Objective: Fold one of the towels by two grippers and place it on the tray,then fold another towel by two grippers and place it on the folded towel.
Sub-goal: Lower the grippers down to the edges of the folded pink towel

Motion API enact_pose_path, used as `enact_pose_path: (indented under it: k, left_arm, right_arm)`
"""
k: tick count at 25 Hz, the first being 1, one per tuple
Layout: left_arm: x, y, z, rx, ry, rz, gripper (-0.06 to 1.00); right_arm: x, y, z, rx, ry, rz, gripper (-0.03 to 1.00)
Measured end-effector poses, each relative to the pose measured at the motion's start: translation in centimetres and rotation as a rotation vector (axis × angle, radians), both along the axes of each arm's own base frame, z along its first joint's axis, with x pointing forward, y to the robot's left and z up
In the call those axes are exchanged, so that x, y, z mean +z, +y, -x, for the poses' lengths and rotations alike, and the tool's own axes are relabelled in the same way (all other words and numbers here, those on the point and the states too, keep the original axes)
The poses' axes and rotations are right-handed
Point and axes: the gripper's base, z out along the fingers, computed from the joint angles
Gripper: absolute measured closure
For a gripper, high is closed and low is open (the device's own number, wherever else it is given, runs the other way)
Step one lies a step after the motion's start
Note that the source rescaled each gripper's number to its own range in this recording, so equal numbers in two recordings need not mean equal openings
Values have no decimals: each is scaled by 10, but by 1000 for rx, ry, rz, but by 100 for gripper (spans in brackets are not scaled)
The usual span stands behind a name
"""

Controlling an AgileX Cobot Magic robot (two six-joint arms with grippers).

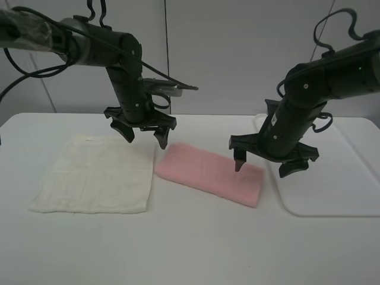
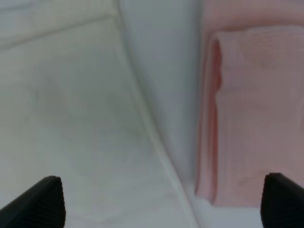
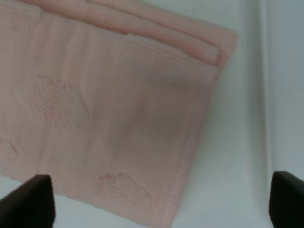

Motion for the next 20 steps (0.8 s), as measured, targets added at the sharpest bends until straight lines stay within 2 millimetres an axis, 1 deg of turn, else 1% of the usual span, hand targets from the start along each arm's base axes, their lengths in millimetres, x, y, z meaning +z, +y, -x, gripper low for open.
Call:
enact_pose_path:
  k: [4,7,10,12,14,16,20]
  left_arm:
    - [-5,-3,-8,-6,23,-28,-6]
    - [-10,-4,-9,-10,38,-37,-6]
    - [-12,-6,-8,-13,44,-34,-6]
    - [-13,-12,-5,-27,45,-35,-6]
    - [-18,-21,-1,-46,49,-38,-6]
    - [-27,-27,2,-59,61,-51,-6]
    - [-34,-29,2,-49,61,-61,-6]
  right_arm:
    - [0,0,0,1,-4,-2,2]
    - [0,1,-1,1,-10,-6,2]
    - [0,1,-1,2,-17,-10,2]
    - [0,1,-2,3,-18,-11,2]
    - [1,1,-2,3,-19,-12,2]
    - [1,1,-2,3,-21,-13,2]
    - [0,1,-2,3,-19,-12,2]
